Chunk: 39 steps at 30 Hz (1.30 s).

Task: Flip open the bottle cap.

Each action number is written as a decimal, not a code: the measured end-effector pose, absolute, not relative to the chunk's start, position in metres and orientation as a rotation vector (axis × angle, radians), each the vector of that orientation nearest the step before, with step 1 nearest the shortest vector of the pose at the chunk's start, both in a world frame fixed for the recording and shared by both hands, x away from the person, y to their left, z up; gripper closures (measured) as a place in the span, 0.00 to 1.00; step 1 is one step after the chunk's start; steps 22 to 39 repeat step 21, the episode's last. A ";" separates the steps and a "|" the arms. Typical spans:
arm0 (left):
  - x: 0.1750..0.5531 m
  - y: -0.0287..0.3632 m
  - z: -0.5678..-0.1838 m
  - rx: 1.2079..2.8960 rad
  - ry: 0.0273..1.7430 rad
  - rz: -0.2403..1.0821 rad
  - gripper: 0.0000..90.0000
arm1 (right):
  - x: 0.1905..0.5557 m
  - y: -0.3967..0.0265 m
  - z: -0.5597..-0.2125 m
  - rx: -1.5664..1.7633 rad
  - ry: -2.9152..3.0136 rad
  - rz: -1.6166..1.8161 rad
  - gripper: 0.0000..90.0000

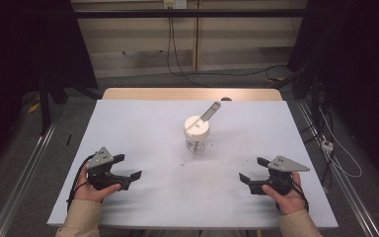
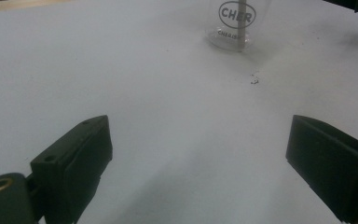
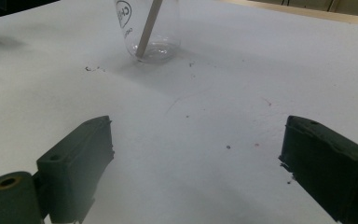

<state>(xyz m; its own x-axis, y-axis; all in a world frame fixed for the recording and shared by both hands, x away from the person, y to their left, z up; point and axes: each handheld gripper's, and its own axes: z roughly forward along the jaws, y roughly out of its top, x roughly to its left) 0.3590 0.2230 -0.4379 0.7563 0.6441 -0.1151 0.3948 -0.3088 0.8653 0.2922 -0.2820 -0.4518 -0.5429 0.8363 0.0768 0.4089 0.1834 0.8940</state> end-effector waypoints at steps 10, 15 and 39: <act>0.359 0.227 -0.439 1.932 0.798 0.308 0.07 | 0.292 -0.284 -0.453 1.175 2.036 1.306 0.10; 0.358 0.225 -0.439 1.935 0.797 0.304 0.07 | 0.292 -0.283 -0.453 1.166 2.043 1.299 0.10; 0.359 0.225 -0.439 1.938 0.797 0.309 0.07 | 0.292 -0.284 -0.453 1.169 2.043 1.295 0.10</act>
